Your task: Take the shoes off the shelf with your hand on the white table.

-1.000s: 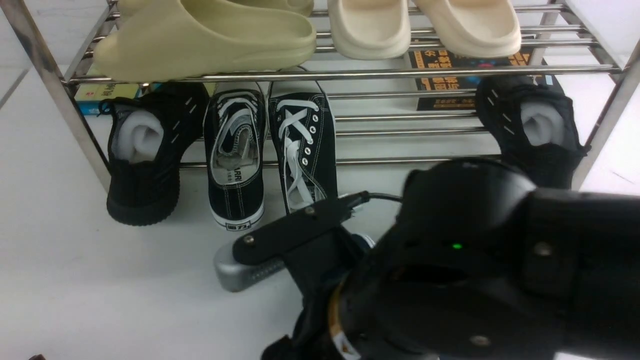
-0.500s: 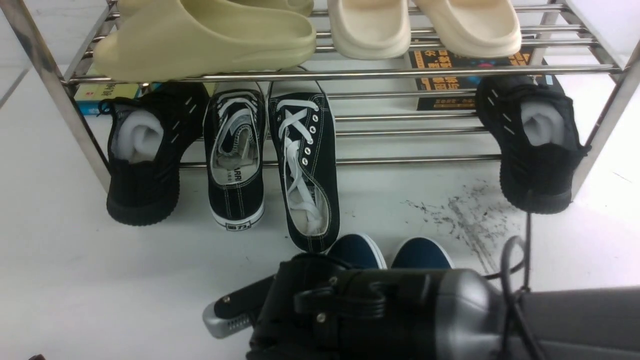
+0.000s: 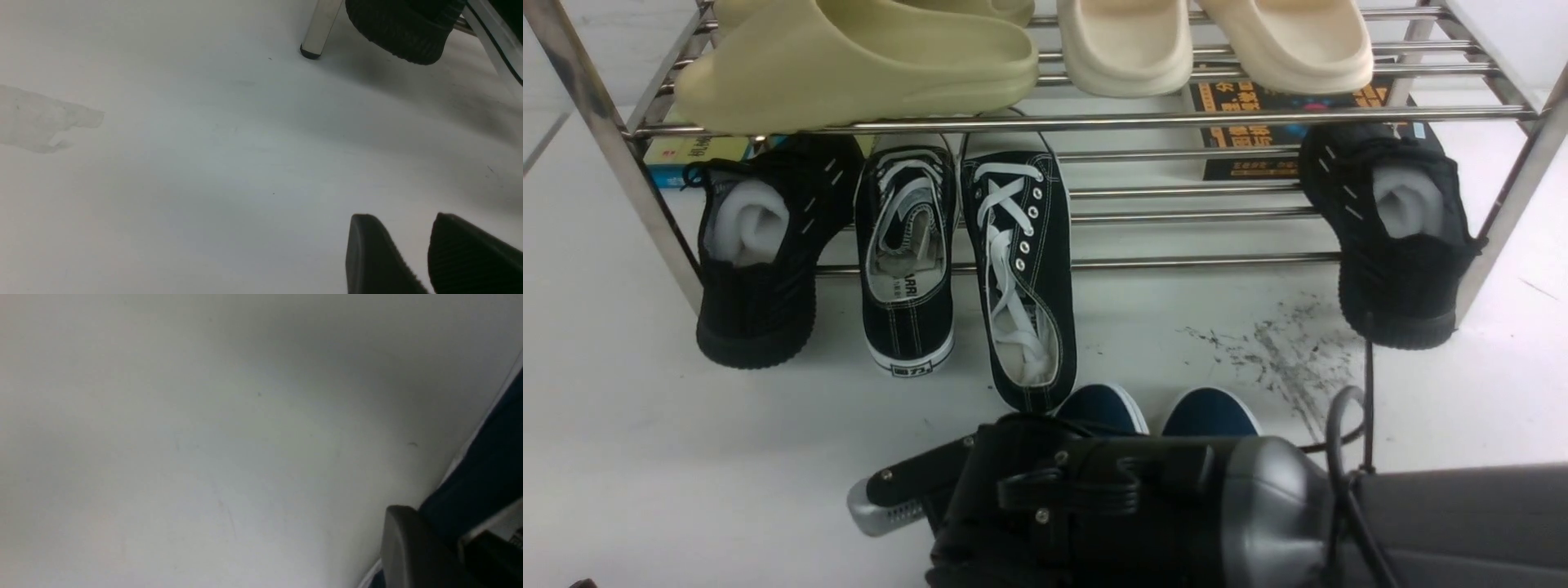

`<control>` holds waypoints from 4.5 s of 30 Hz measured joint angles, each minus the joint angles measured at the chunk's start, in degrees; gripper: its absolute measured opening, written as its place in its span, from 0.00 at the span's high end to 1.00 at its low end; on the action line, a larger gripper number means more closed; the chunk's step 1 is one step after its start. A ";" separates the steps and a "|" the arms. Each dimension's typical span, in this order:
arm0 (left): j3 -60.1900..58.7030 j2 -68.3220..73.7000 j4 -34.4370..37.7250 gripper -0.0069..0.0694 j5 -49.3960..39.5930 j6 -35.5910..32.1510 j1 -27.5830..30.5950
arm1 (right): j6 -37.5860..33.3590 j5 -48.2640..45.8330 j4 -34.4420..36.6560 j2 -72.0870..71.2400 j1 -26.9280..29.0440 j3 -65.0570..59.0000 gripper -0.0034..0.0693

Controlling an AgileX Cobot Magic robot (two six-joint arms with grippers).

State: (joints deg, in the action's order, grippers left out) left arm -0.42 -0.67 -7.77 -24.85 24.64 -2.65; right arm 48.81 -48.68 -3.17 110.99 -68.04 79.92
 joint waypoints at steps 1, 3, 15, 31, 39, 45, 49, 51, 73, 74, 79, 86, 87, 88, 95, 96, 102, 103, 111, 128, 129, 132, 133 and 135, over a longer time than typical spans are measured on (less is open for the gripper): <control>0.00 0.00 0.00 0.59 0.00 0.00 0.00 | 0.00 0.52 0.29 -0.34 0.00 0.00 0.90; 0.00 0.00 0.00 0.59 0.00 0.00 0.00 | 0.00 0.88 0.46 -0.91 0.05 0.00 0.90; 0.00 0.00 -0.04 0.59 0.00 0.00 0.00 | 0.11 -2.34 1.22 -1.83 0.04 0.00 0.90; 0.00 0.00 -0.04 0.59 0.00 0.00 0.00 | 5.03 -8.39 -5.41 -1.92 -0.29 0.00 0.53; 0.00 0.00 -0.04 0.59 0.00 0.00 0.00 | -6.13 -12.16 0.49 -10.93 0.04 0.00 0.46; 0.00 0.00 -0.04 0.59 0.00 0.00 0.00 | -14.92 -20.17 -2.80 -23.87 0.04 0.00 0.60; 0.00 0.00 -0.04 0.59 0.00 0.00 0.00 | -18.96 -21.74 -7.00 -32.65 0.04 0.00 0.74; 0.00 0.00 -0.04 0.59 0.00 0.00 0.00 | -20.46 -22.30 -8.86 -39.84 0.04 -0.04 0.83; 0.00 0.00 -0.04 0.59 0.00 0.00 0.00 | -21.07 21.43 -18.31 -83.61 0.04 -46.27 0.97; 0.00 0.00 -0.04 0.59 0.00 0.00 0.00 | -21.07 22.90 -18.30 -83.94 0.04 -47.50 0.97; 0.00 0.00 -0.04 0.59 0.00 0.00 0.00 | -21.07 24.71 -18.51 -84.15 0.04 -52.28 0.96; 0.00 0.00 -0.04 0.59 0.00 0.00 0.00 | -21.07 23.94 -19.74 -84.15 0.04 -54.83 0.96; 0.00 0.00 -0.04 0.59 0.00 0.00 0.00 | -21.07 23.94 -19.79 -84.15 0.04 -54.89 0.96; 0.00 0.00 -0.04 0.59 0.00 0.00 0.00 | -21.07 23.94 -19.79 -84.15 0.04 -54.89 0.96; 0.00 0.00 -0.04 0.59 0.00 0.00 0.00 | -21.07 23.94 -19.79 -84.15 0.04 -54.93 0.96; 0.00 0.00 -0.04 0.59 0.00 0.00 0.00 | -21.07 24.00 -19.79 -84.15 0.04 -54.93 0.96; 0.00 0.00 -0.04 0.59 0.00 0.00 0.00 | -21.07 27.69 -19.61 -84.15 0.04 -54.95 0.96; 0.00 0.00 -0.04 0.59 0.00 0.00 0.00 | -21.07 28.09 -19.53 -84.15 0.04 -54.95 0.96; 0.00 0.00 -0.04 0.59 0.00 0.00 0.00 | -28.34 30.05 -9.16 -88.60 2.63 -57.96 0.95; 0.00 0.00 -0.04 0.59 0.00 0.00 0.00 | -45.04 29.97 4.44 -109.29 55.13 -74.67 0.93; 0.00 0.00 -0.04 0.59 0.00 0.00 0.00 | -45.04 29.97 4.44 -109.96 56.97 -75.67 0.93; 0.00 0.00 -0.04 0.59 0.00 0.00 0.00 | -45.06 29.97 4.44 -111.44 60.92 -78.62 0.93; 0.00 0.00 -0.04 0.59 0.00 0.00 0.00 | -45.06 29.97 4.44 -111.49 61.29 -78.99 0.93; 0.00 0.00 -0.04 0.59 0.00 0.00 0.00 | -45.06 29.90 4.44 -111.54 62.61 -80.25 0.93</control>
State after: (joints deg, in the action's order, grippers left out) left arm -0.42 -0.67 -7.82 -24.85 24.64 -2.65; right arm 3.75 -18.78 1.27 -0.56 -5.43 -0.33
